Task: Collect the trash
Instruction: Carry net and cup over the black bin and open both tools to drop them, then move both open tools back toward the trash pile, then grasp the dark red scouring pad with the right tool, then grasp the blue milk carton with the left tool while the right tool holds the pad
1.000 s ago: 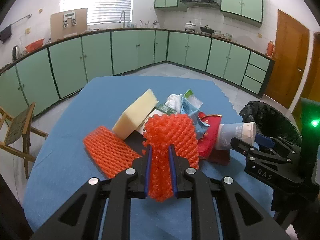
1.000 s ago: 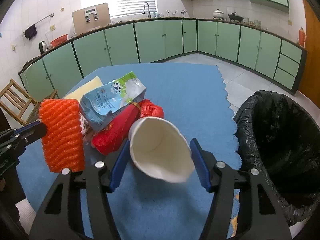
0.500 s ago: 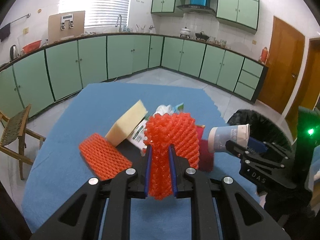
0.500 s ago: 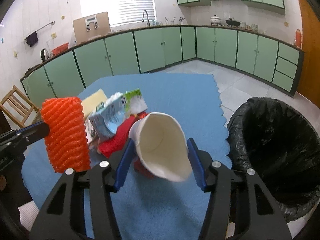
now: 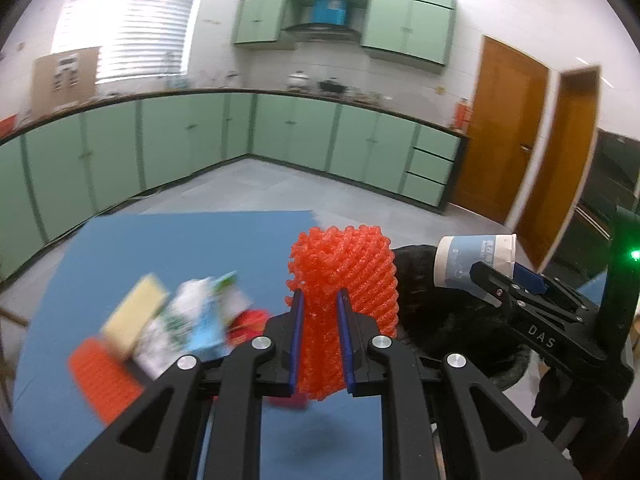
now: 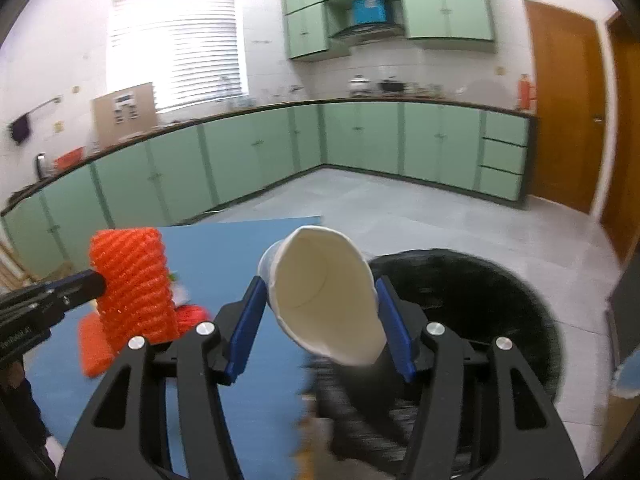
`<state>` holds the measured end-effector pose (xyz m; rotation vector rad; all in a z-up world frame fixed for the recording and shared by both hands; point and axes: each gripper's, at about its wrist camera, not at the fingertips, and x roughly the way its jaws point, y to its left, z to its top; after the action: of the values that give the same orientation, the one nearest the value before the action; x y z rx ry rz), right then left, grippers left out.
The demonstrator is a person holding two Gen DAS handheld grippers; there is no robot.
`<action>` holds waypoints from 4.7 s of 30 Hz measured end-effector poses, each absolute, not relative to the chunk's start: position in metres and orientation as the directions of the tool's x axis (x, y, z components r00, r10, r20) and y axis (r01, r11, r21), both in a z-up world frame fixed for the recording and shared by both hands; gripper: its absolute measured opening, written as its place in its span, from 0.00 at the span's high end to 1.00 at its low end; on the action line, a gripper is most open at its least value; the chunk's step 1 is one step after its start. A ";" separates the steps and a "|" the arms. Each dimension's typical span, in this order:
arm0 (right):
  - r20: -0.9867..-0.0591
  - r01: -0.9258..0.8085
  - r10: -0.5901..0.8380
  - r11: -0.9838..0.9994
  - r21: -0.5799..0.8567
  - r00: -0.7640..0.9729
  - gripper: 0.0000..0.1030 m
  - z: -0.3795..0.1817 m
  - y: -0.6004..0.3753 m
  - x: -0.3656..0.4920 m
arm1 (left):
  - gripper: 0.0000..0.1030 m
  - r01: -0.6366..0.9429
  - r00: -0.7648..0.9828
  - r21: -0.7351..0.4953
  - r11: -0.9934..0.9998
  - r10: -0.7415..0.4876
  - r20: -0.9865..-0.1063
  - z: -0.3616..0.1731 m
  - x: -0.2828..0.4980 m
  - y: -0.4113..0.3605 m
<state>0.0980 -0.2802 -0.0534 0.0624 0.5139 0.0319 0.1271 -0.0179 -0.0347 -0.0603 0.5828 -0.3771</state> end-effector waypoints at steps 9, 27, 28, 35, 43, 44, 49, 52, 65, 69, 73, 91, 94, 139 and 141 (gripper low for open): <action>-0.542 0.202 -0.143 0.978 0.049 0.828 0.44 -0.084 -0.384 0.100 | 0.84 0.460 0.702 -0.160 0.873 -0.468 -0.537 -0.048 0.173 -0.125; -0.552 0.325 -0.248 0.945 0.044 0.796 0.08 -0.109 -0.405 0.089 | 0.40 0.416 0.709 -0.155 0.896 -0.427 -0.562 -0.056 0.191 -0.121; -0.544 0.307 -0.229 0.950 0.056 0.807 0.08 -0.107 -0.395 0.089 | 0.39 0.401 0.730 -0.136 0.906 -0.405 -0.550 -0.053 0.186 -0.108; -0.514 0.159 -0.073 0.979 0.125 0.855 0.08 -0.091 -0.318 0.102 | 0.39 0.233 0.831 -0.062 0.970 -0.232 -0.505 -0.041 0.156 -0.015; -0.520 -0.004 0.068 0.992 0.123 0.852 0.08 -0.096 -0.226 0.122 | 0.39 0.067 0.838 -0.050 0.996 -0.083 -0.539 -0.060 0.137 0.068; -0.525 -0.015 0.079 0.992 0.124 0.847 0.08 -0.098 -0.218 0.123 | 0.39 0.055 0.835 -0.051 0.997 -0.074 -0.545 -0.063 0.135 0.075; -0.550 -0.066 0.098 0.995 0.079 0.830 0.08 -0.114 -0.175 0.129 | 0.39 0.021 0.822 -0.050 0.999 -0.045 -0.568 -0.081 0.123 0.095; -0.586 -0.086 0.105 0.994 0.060 0.803 0.15 -0.130 -0.160 0.135 | 0.39 0.006 0.815 -0.050 0.999 -0.034 -0.578 -0.093 0.117 0.103; -0.688 -0.090 0.084 0.996 0.026 0.720 0.19 -0.181 -0.128 0.141 | 0.39 0.005 0.787 -0.021 1.000 -0.017 -0.617 -0.125 0.118 0.106; -0.704 -0.099 0.096 0.994 0.037 0.703 0.19 -0.183 -0.124 0.145 | 0.39 -0.003 0.784 -0.031 1.000 -0.017 -0.621 -0.128 0.118 0.110; -0.722 -0.117 0.099 0.993 0.025 0.685 0.19 -0.187 -0.114 0.146 | 0.39 -0.003 0.782 -0.033 0.999 -0.018 -0.623 -0.129 0.118 0.112; -0.757 -0.074 -0.012 0.994 -0.079 0.654 0.20 -0.188 -0.114 0.143 | 0.39 0.004 0.782 -0.034 0.999 -0.024 -0.623 -0.125 0.119 0.108; -0.760 -0.078 0.009 0.995 -0.055 0.650 0.24 -0.188 -0.117 0.144 | 0.39 0.009 0.781 -0.036 0.999 -0.029 -0.624 -0.126 0.119 0.106; -0.715 -0.049 0.040 0.999 0.009 0.698 0.57 -0.156 -0.181 0.168 | 0.39 0.119 0.780 -0.062 0.991 -0.132 -0.612 -0.115 0.170 0.039; -0.717 -0.047 0.041 0.999 0.011 0.696 0.57 -0.157 -0.182 0.169 | 0.39 0.122 0.778 -0.060 0.991 -0.133 -0.614 -0.116 0.175 0.037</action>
<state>0.1695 -0.1823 -0.1569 -0.0079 0.8000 0.0490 0.1748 0.0370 -0.1163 -0.0169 0.6655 -0.1377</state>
